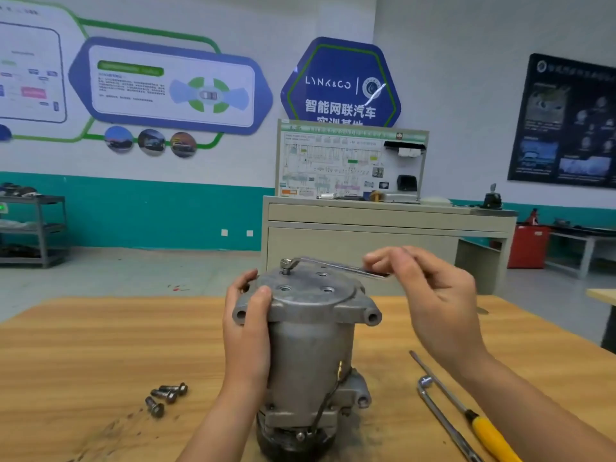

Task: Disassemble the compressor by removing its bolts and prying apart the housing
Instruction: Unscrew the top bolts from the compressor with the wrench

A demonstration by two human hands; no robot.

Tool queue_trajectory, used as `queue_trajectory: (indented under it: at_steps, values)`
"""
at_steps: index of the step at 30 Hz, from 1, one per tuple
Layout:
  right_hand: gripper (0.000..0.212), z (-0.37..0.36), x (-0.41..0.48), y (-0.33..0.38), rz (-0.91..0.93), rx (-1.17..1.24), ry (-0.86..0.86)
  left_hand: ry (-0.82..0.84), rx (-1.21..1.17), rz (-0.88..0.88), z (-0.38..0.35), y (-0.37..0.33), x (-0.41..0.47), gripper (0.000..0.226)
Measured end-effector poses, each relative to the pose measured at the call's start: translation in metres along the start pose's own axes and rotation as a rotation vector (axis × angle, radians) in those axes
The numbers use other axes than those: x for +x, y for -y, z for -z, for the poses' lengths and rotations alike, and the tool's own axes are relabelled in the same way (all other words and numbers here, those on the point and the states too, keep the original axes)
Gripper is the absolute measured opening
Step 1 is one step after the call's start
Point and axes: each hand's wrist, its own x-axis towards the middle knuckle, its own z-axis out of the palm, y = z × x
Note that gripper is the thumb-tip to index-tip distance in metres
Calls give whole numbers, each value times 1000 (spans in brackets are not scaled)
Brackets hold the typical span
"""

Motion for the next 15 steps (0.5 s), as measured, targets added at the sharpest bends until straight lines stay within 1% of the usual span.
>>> queue_trajectory:
  at_steps: [2, 3, 4, 5, 6, 9, 11, 12, 13, 14, 15]
  values:
    - [23, 18, 16, -34, -100, -176, -120, -5, 13, -11, 0, 0, 0, 17]
    - [24, 21, 29, -54, -137, -302, -122, -9, 18, -21, 0, -1, 0, 20]
    - [27, 19, 45, -74, -181, -435, -79, -6, 19, -27, 0, -1, 0, 22]
    - [30, 12, 64, -92, -242, -552, 5, -1, 19, -24, -1, -2, -1, 23]
    - [34, 1, 85, -104, -315, -644, 125, 2, 16, -23, -1, -3, -1, 22]
    - [48, -53, 138, -105, -518, -805, 604, 0, -11, -15, -2, -4, 0, 16]
    - [62, -96, 156, -93, -573, -871, 918, -6, -33, 3, -2, -4, 0, 22]
    - [65, -118, 157, -86, -577, -891, 1043, -11, -48, 11, -2, -3, 0, 24]
    - [66, -140, 155, -80, -551, -910, 1129, -13, -58, 21, -1, -1, 1, 25]
    - [68, -160, 150, -72, -479, -927, 1167, -12, -61, 26, 0, 0, 2, 26]
    - [70, -179, 144, -62, -372, -918, 1163, -16, -58, 22, 0, 1, 3, 27]
